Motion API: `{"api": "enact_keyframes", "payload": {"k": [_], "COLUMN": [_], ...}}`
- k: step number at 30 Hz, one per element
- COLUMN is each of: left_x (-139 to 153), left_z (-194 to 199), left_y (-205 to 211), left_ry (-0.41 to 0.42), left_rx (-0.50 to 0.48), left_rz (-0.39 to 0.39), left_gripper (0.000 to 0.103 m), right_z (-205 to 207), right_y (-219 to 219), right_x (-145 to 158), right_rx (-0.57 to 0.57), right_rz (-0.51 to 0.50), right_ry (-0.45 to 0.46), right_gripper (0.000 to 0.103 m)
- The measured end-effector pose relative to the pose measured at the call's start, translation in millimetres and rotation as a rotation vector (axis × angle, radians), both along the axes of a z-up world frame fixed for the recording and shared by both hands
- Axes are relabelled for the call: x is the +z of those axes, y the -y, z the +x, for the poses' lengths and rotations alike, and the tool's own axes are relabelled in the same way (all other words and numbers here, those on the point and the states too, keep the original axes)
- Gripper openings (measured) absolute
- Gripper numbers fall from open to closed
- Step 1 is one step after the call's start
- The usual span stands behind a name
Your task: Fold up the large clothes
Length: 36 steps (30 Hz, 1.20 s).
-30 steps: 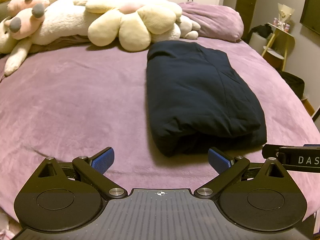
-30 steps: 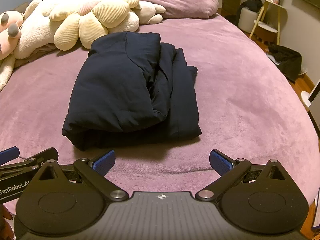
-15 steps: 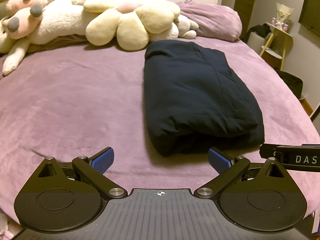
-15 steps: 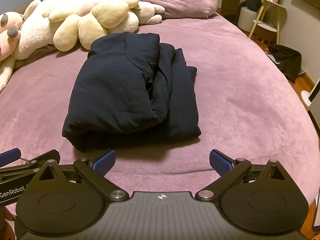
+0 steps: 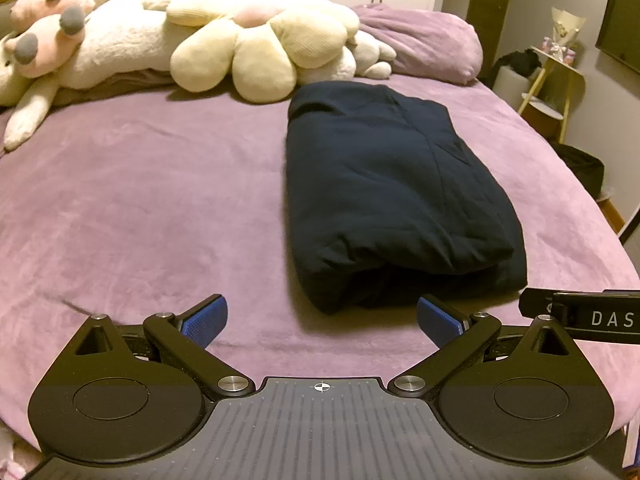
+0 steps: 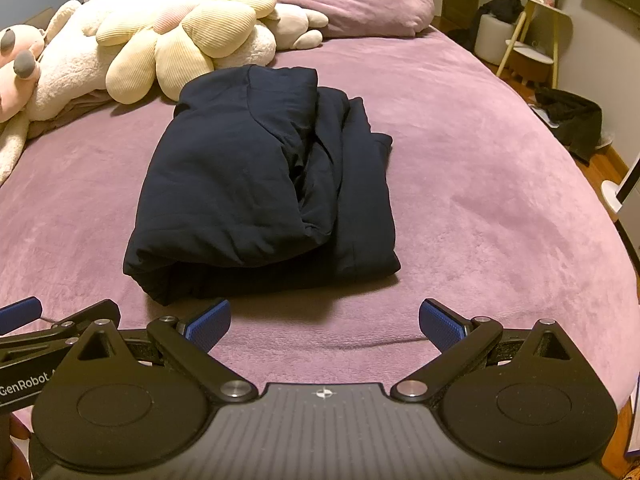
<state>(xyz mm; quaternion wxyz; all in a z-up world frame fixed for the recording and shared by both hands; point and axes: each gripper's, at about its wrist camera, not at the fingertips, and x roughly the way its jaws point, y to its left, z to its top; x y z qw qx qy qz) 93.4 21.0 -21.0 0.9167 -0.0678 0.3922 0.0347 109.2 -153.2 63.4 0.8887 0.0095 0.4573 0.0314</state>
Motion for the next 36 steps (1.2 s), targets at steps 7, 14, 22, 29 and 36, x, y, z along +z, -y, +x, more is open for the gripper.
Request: {"api": "enact_keyframes", "payload": {"k": [7, 14, 22, 29, 36], "left_x": [-0.3, -0.8, 1.2, 1.3, 1.8], "left_z": [0.0, 0.3, -1.5, -1.0, -1.1], "left_y": [-1.0, 1.9, 6.0, 5.1, 6.0], "left_ry": [-0.001, 0.002, 0.016, 0.009, 0.010], "left_rx": [0.001, -0.017, -0.022, -0.025, -0.035], "left_rz": [-0.005, 0.007, 0.023, 0.004, 0.005], "left_gripper": [0.103, 0.103, 0.103, 0.103, 0.103], "right_z": [-0.6, -0.9, -2.4, -3.7, -3.9], "right_y": [0.4, 0.7, 1.6, 2.1, 2.5], "right_x": [-0.2, 0.1, 1.0, 2.1, 2.0], "right_rx": [-0.005, -0.006, -0.012, -0.012, -0.015], "right_rz": [0.002, 0.002, 0.006, 0.007, 0.008], "right_ry": [0.001, 0.002, 0.005, 0.008, 0.007], "right_gripper": [0.101, 0.101, 0.101, 0.101, 0.101]}}
